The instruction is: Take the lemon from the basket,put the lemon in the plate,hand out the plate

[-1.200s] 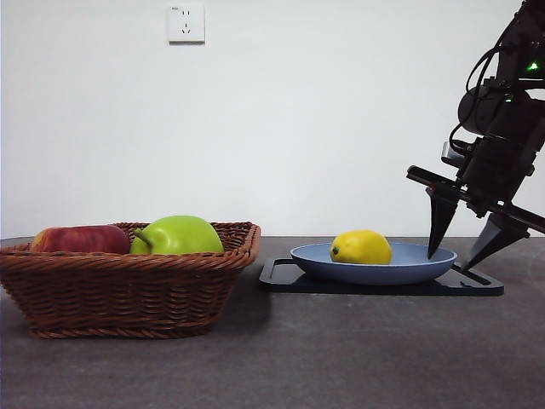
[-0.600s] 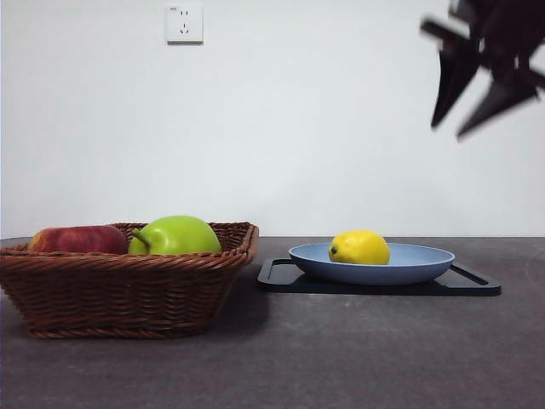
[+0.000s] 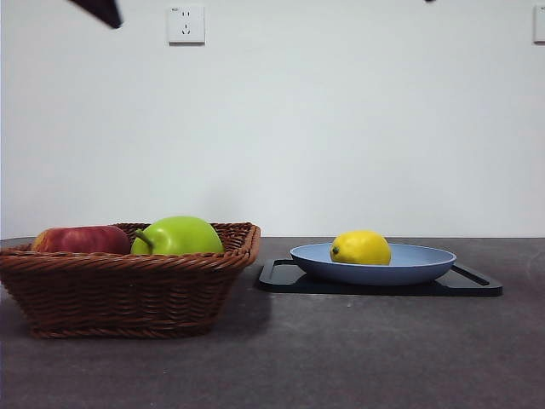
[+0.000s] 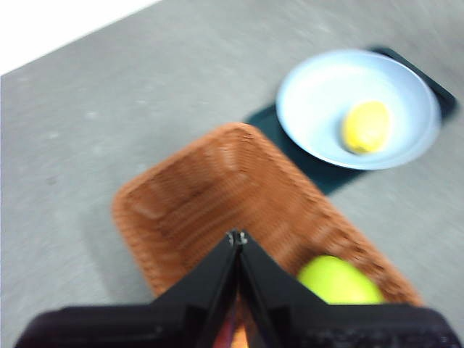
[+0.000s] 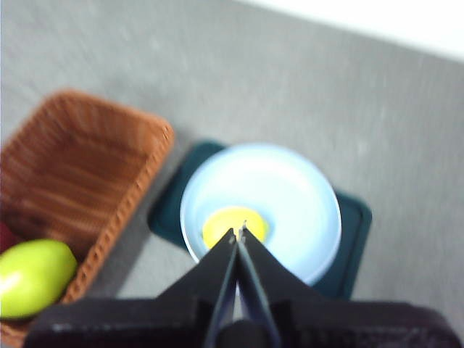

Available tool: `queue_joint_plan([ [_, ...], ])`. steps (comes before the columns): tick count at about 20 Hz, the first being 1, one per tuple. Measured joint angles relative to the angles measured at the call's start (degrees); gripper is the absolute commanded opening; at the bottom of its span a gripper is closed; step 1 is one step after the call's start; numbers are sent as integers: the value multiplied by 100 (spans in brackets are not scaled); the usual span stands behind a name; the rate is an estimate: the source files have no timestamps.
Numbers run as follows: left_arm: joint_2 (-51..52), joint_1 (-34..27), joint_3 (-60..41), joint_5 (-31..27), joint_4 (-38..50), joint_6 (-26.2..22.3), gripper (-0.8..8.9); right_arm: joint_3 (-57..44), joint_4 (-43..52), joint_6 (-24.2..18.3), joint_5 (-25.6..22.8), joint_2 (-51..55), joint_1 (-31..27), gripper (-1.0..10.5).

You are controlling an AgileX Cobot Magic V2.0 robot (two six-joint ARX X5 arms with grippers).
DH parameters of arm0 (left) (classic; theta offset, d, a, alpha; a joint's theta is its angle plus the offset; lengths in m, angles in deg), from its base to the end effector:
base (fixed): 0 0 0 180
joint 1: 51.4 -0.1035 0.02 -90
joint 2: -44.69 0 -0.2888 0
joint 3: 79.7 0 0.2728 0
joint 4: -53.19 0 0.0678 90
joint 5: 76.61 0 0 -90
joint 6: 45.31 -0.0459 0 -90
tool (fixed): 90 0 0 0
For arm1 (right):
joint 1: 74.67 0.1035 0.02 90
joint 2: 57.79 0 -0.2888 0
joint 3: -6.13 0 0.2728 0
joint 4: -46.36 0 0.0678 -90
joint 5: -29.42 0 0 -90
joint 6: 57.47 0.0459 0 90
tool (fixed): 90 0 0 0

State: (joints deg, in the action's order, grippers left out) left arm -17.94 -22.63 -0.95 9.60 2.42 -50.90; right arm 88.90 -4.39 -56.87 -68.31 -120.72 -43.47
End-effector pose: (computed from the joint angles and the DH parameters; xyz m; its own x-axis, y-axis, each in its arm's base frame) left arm 0.2142 -0.1142 0.3711 0.7513 -0.3371 -0.5673 0.4791 0.8699 0.1175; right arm 0.2105 0.1203 0.3951 0.7969 0.3254 -0.5090 -0.4100 0.9101 -0.0601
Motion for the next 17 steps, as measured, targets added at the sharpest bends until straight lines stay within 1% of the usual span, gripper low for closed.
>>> queue_joint_plan([
  [3, 691, -328, -1051, 372, 837, 33, 6, -1121, 1086, 2, -415, 929, 238, 5],
  [6, 1558, -507, -2033, 400, 1565, 273, 6, -2435, 2122, 103, -846, 1880, 426, 5],
  [9, 2562, -511, -2951, 400, 2131, 590, 6, -3600, 2855, 223, -1235, 2813, 625, 5],
  [11, 3165, -511, -3456, 396, 2293, 833, 6, -4100, 3010, 304, -1342, 3303, 706, 5],
  [13, 3539, -511, -3668, 400, 2192, 942, 8, -4256, 2848, 413, -1346, 3486, 708, 5],
  [17, 3567, -511, -3644, 400, 2186, 997, 8, -4256, 2846, 568, -1346, 3473, 708, 6],
])
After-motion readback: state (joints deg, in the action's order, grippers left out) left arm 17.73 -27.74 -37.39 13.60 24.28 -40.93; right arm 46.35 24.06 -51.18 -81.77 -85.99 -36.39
